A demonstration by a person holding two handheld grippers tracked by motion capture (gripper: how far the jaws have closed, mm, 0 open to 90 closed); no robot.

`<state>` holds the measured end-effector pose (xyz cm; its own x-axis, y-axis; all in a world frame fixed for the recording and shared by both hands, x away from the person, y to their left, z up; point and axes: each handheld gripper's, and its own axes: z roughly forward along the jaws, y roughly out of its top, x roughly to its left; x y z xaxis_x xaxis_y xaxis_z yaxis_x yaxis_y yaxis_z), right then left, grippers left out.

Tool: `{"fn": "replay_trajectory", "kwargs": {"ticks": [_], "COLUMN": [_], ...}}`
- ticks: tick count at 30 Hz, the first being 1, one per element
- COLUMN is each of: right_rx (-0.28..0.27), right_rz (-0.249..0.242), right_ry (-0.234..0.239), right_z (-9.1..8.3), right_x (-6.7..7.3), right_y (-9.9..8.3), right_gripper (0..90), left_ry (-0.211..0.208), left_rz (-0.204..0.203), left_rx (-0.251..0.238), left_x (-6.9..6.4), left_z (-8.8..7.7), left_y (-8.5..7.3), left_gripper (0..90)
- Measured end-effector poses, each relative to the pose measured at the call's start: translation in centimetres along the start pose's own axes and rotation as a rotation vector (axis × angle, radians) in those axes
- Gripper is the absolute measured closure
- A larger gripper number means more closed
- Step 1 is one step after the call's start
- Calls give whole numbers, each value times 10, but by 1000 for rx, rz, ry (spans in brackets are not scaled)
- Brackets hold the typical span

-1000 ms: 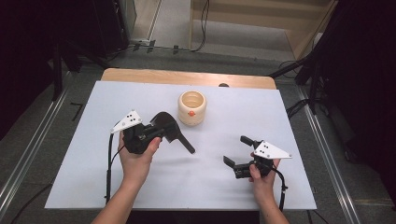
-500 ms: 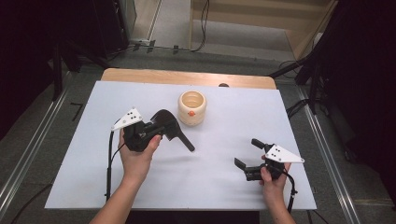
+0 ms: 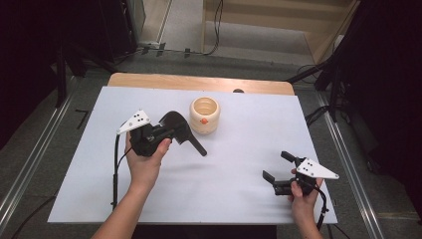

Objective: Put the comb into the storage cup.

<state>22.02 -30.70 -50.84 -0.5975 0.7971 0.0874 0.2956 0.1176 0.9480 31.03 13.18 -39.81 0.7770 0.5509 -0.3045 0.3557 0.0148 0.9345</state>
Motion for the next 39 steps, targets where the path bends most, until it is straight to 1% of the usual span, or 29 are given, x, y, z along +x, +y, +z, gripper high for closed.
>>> {"fn": "replay_trajectory", "kwargs": {"ticks": [2, 3, 8, 17, 21, 23, 31, 37, 39], "right_rx": [-4, -3, 1, 4, 9, 5, 5, -10, -9], "right_rz": [1, 3, 1, 8, 6, 12, 11, 32, 30], "right_ry": [0, -3, -12, -25, -49, -48, -54, -71, -71], "right_z": [-2, -4, -9, -19, -24, -26, -26, -28, -28], "right_x": [-2, -3, -5, -10, -14, -15, -16, -17, -17], "right_y": [-1, -1, -4, -7, -9, -10, -12, -12, -13], "right_gripper": [0, 0, 0, 0, 0, 0, 0, 0, 0], "left_ry": [-4, -2, -5, -3, -6, -4, -8, -5, -2], "left_rz": [0, 9, 11, 4, 3, 4, 2, -1, 1], "left_rx": [-5, -2, -8, -18, -22, -19, -30, -45, -43], "left_x": [0, 0, 1, 3, 5, 6, 8, 13, 14], "left_z": [0, 0, 1, 4, 5, 6, 9, 10, 10], "left_y": [2, 3, 9, 16, 18, 19, 25, 31, 33], "left_gripper": [840, 840, 841, 840, 841, 841, 841, 841, 840]}}
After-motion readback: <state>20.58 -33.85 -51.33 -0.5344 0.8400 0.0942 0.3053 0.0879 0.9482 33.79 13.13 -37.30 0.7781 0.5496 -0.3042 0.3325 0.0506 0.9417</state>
